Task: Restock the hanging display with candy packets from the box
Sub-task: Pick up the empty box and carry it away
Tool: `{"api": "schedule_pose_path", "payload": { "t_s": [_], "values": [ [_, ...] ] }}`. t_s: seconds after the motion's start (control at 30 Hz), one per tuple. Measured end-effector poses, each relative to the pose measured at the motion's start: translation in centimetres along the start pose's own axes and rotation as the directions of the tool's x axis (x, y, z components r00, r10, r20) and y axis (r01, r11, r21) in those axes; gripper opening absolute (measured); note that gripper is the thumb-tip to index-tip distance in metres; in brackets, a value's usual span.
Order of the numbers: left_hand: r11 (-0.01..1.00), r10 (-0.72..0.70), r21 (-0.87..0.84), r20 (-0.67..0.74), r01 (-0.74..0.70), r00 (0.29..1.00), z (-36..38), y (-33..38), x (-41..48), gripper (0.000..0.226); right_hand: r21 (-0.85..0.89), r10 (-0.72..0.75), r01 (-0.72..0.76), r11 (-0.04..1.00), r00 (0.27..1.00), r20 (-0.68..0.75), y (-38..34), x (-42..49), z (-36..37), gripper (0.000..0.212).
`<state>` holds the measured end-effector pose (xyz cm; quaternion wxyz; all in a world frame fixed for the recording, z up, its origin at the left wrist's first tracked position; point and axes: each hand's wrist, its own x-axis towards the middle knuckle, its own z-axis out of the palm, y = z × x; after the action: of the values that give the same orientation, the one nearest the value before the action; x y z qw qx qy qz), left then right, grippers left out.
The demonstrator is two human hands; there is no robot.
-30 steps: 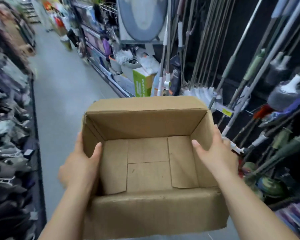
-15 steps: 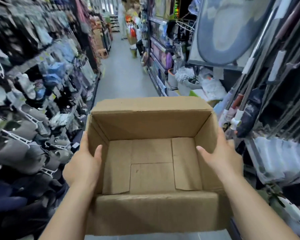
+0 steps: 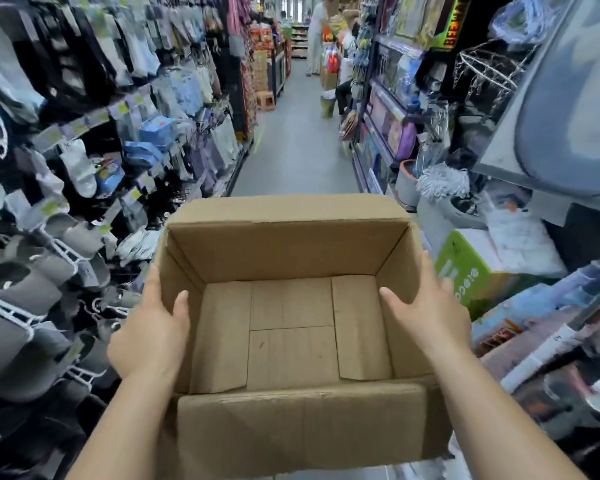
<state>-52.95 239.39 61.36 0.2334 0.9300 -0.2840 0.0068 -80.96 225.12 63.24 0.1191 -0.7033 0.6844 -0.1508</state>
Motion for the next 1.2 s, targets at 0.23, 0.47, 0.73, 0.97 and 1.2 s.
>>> {"api": "schedule_pose_path", "payload": {
  "t_s": [0.23, 0.47, 0.73, 0.97, 1.2],
  "values": [
    [1.0, 0.011, 0.006, 0.01, -0.011, 1.0, 3.6, 4.9, 16.6, 0.058, 0.032, -0.017, 0.017, 0.999, 1.0, -0.012, -9.7, 14.1, 3.0, 0.083],
    [0.999, 0.031, -0.019, 0.023, -0.03, 0.999, 7.7, 11.5, 30.2, 0.06, 0.094, 0.02, -0.016, 0.995, 0.999, -0.045, -15.4, 27.1, 6.2, 0.084],
    [0.997, 0.058, 0.056, 0.05, -0.061, 0.997, 15.3, 22.4, 45.3, 0.062, 0.094, 0.031, -0.029, 0.995, 0.999, -0.02, -19.6, 45.9, 10.2, 0.088],
    [1.0, 0.018, 0.022, 0.014, -0.018, 1.0, 19.8, 30.1, 57.2, 0.062, 0.114, -0.03, 0.031, 0.993, 1.0, -0.007, -24.9, 61.4, 11.6, 0.087],
    [1.0, -0.008, -0.009, 0.002, 0.008, 1.0, 24.3, 36.2, 70.4, 0.062, 0.09, -0.042, 0.045, 0.995, 0.999, -0.028, -32.2, 75.4, 15.4, 0.085]
  ]
}}
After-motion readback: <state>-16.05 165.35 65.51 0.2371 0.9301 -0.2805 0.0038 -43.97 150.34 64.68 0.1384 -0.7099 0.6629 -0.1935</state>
